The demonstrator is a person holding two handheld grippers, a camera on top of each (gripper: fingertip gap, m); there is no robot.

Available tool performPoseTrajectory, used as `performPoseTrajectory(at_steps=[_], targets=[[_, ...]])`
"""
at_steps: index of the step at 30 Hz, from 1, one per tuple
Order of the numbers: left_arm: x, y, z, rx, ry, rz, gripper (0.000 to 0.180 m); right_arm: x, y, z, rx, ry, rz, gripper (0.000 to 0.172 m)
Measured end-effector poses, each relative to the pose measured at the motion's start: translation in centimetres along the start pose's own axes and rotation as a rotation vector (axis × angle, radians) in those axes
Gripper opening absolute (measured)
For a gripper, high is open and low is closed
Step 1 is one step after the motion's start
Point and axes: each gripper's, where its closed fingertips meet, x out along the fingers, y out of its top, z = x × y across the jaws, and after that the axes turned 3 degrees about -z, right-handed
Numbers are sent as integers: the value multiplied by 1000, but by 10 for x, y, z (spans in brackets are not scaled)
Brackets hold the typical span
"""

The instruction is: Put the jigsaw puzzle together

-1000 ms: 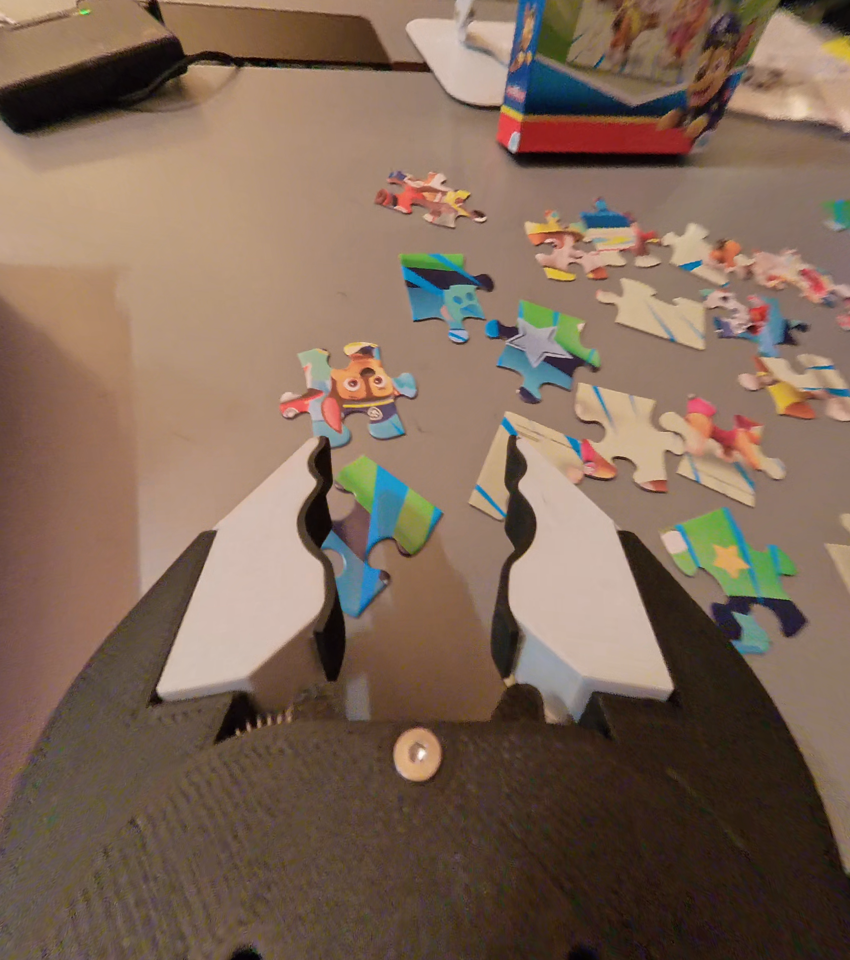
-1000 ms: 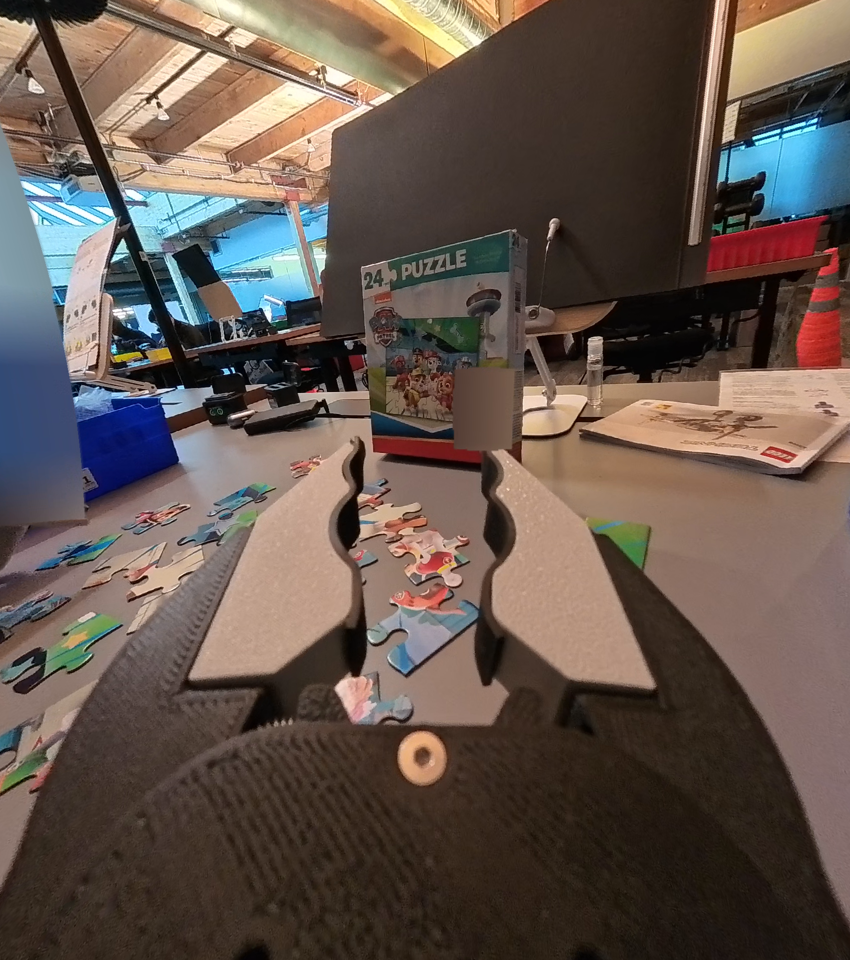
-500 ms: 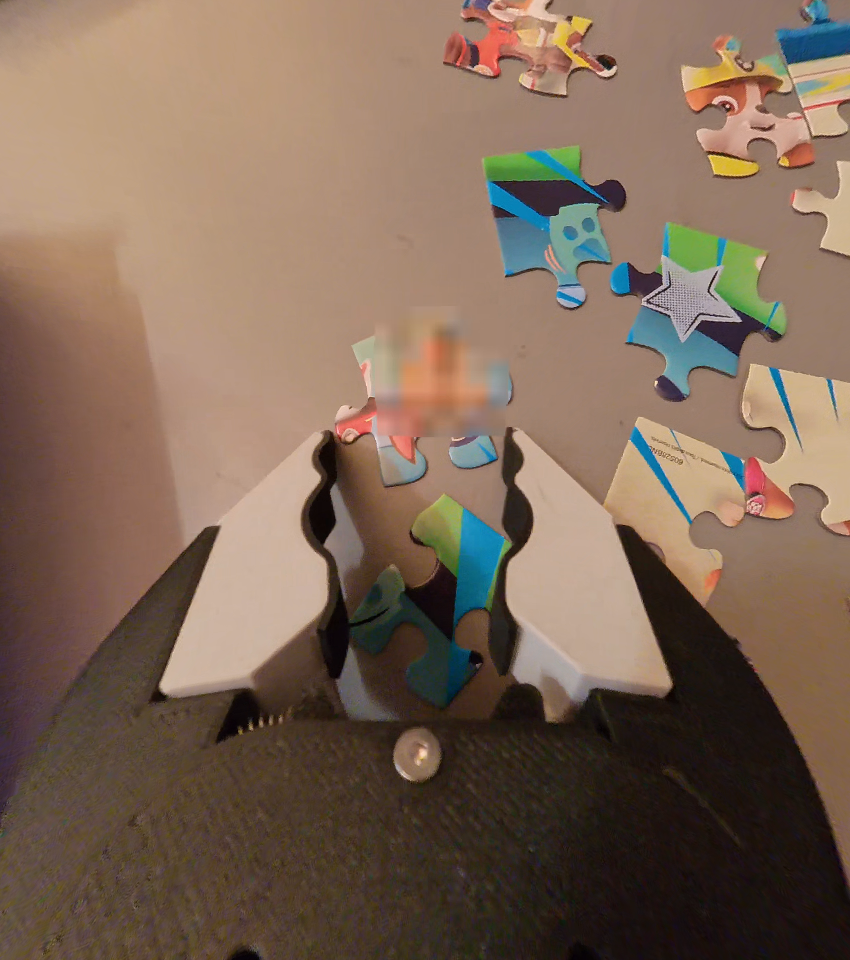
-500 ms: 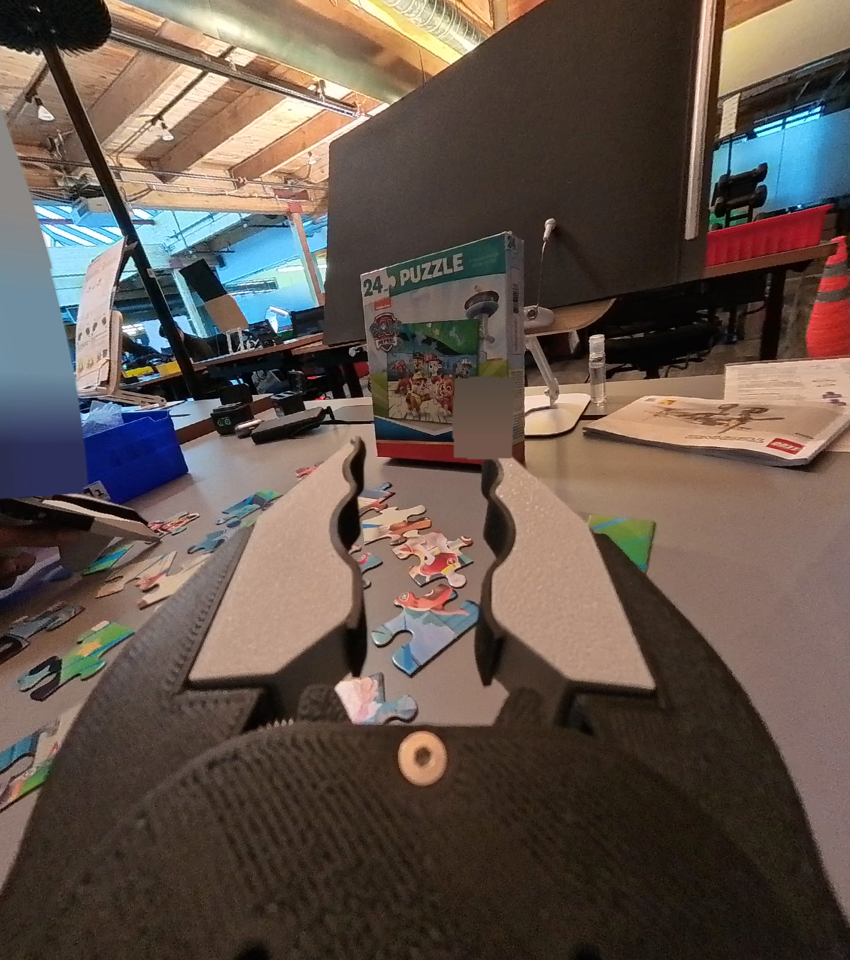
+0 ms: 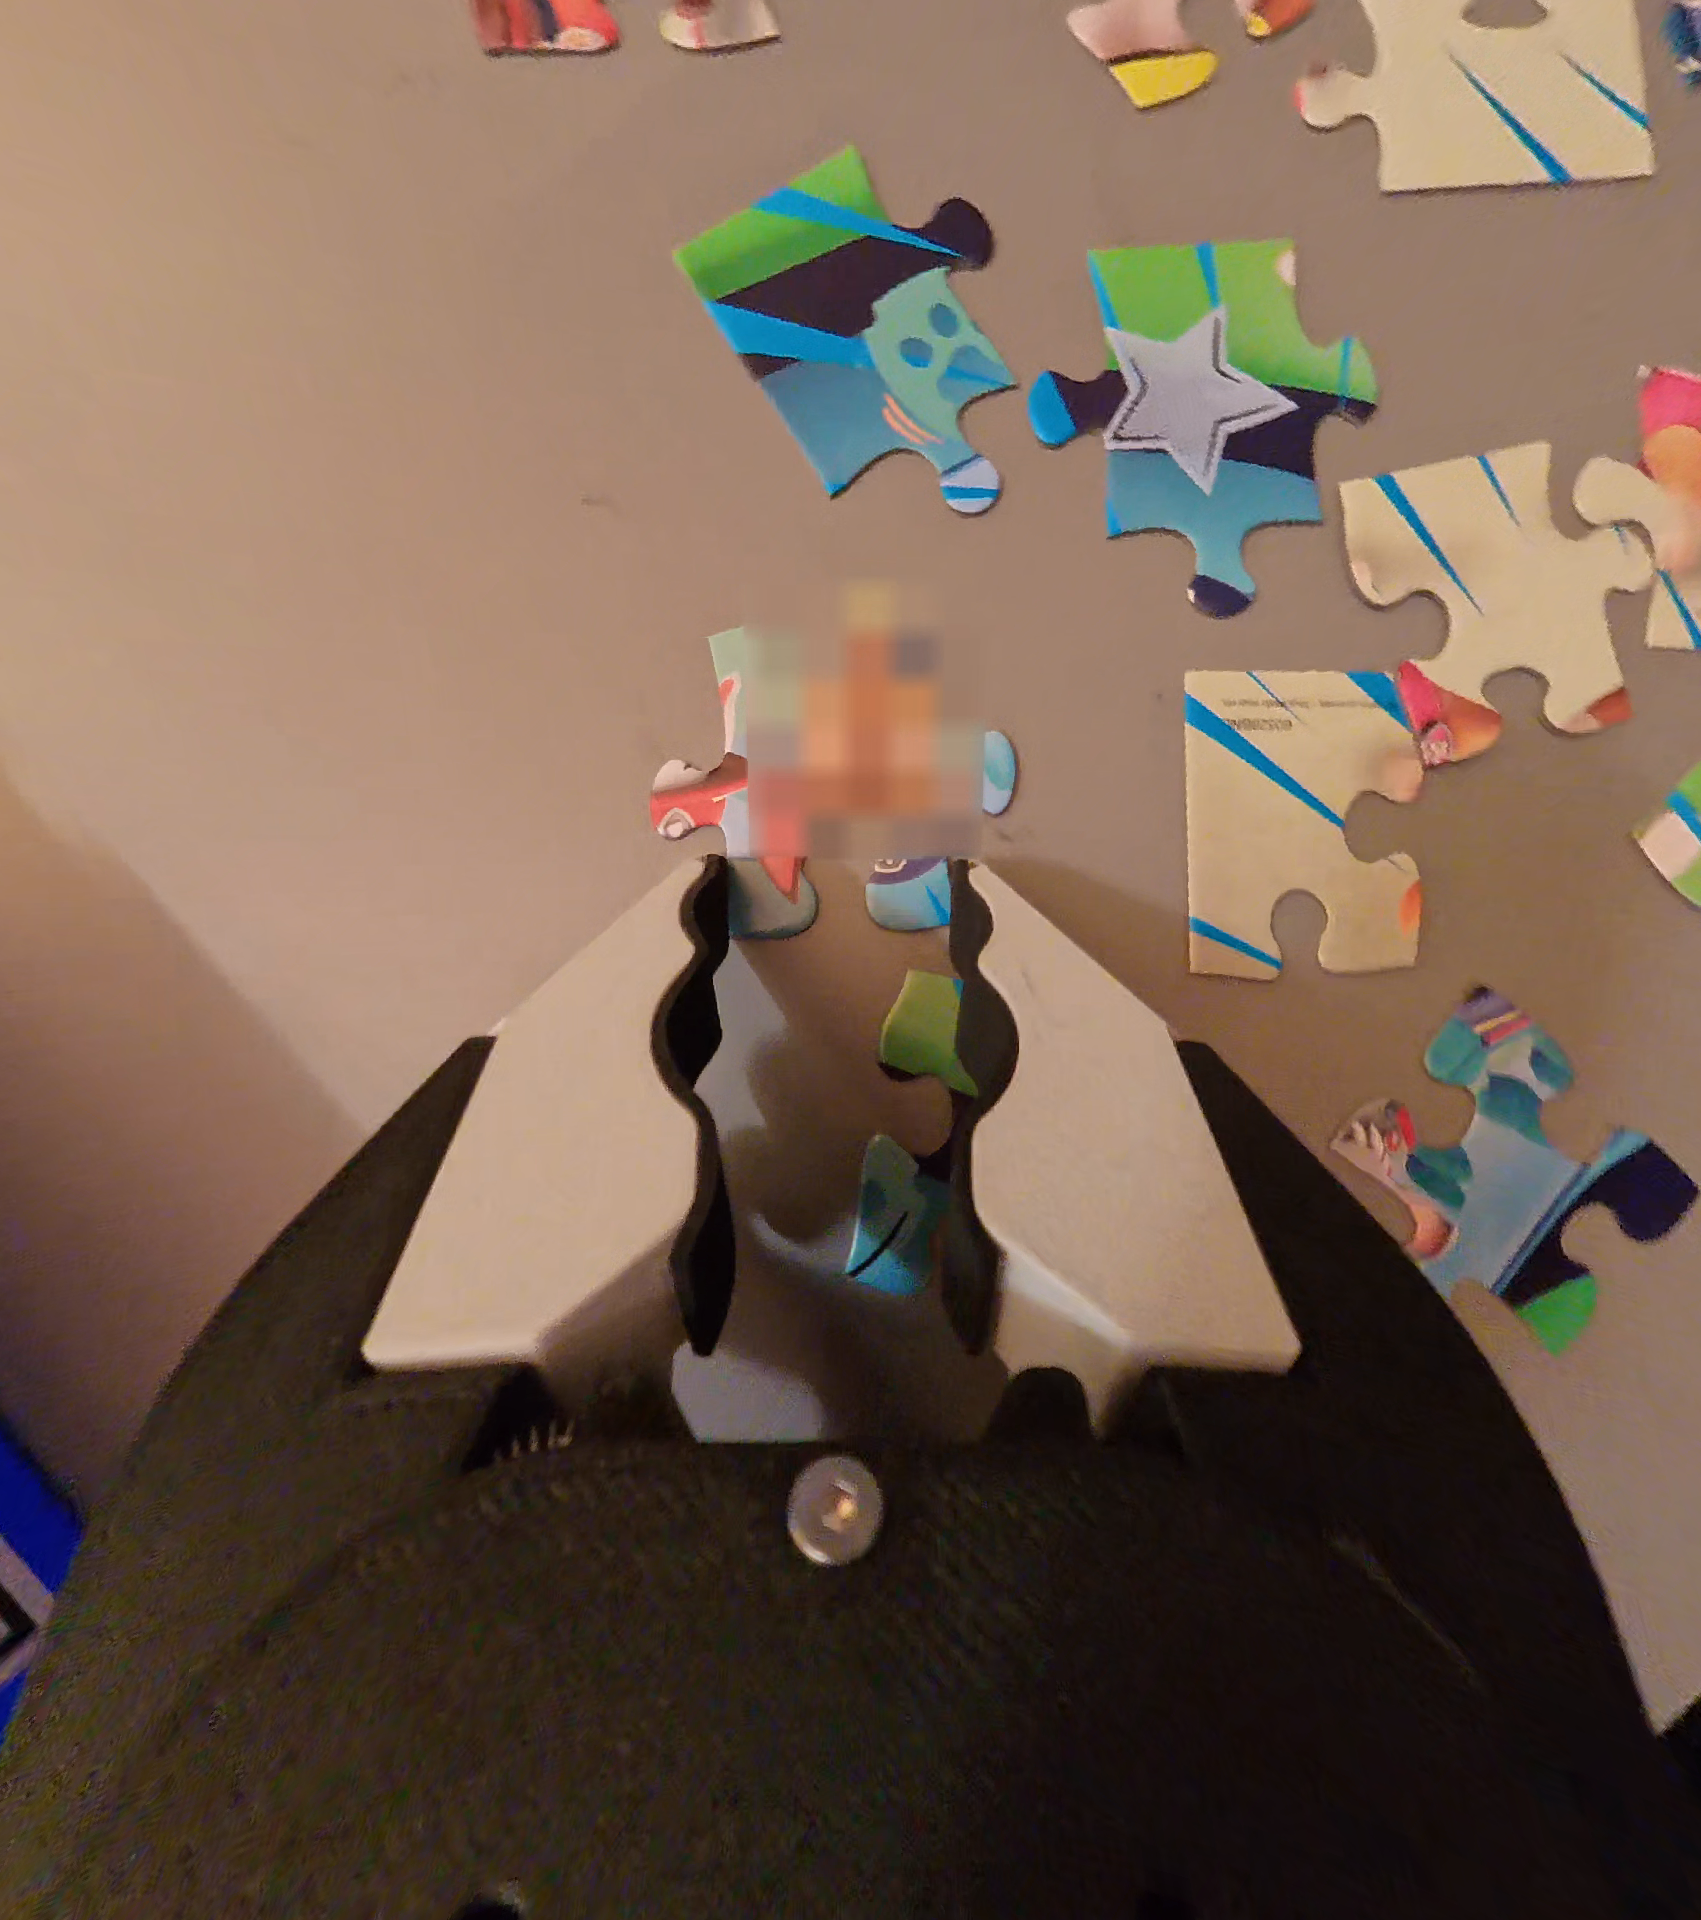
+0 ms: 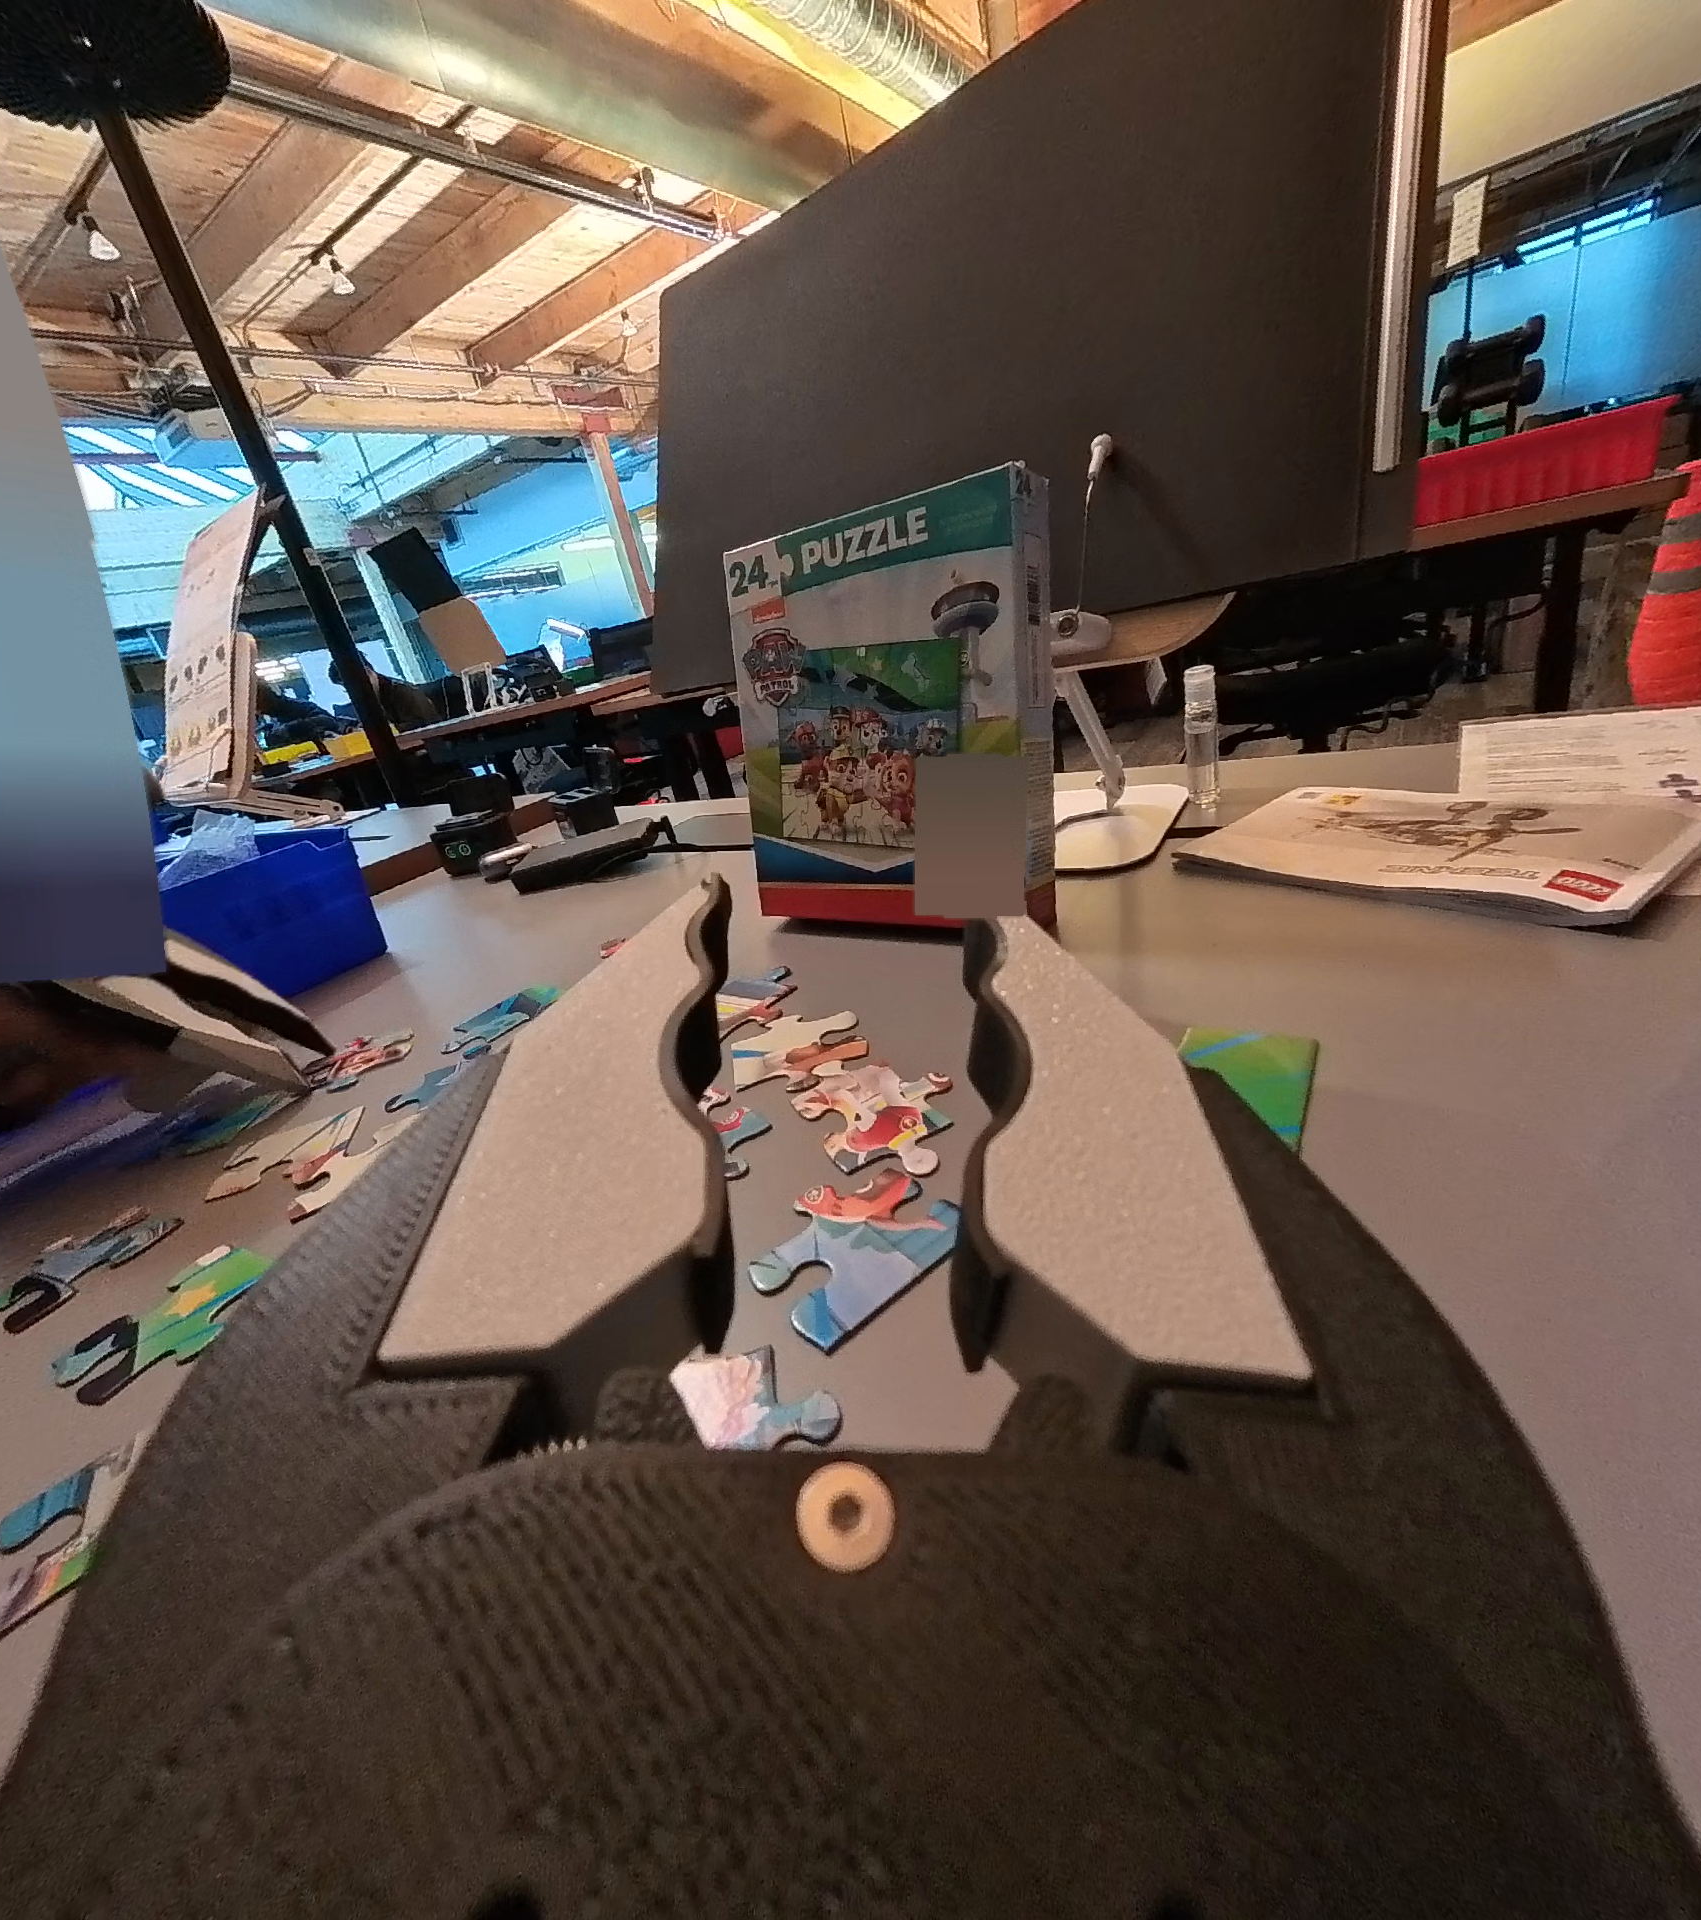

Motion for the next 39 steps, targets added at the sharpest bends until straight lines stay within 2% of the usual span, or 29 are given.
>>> performPoseTrajectory(at_steps=[3,5,14,22,26,28,32,35,39], targets=[[0,1,8,75,-102,-18,42,0,0,1,1,-3,0,44],[-1,-1,6,135,-104,-35,42,1,0,1,0,-4,-1,44],[-10,-3,-23,139,118,24,56,1,0,1,-1,-6,-3,44],[-19,-2,-70,-48,371,79,53,2,-1,2,-5,-10,-7,43],[-22,9,-47,-84,231,162,62,1,-1,3,-2,-15,-5,43],[-21,5,-36,-84,167,136,67,1,-1,3,2,-10,-7,43],[-11,-9,-37,-38,196,21,70,2,-2,1,-1,-7,-12,43],[-11,-6,-43,-46,217,15,72,1,-2,2,2,-10,-9,43],[-12,-3,-65,-61,323,1,68,1,-1,3,9,-10,-7,43]])
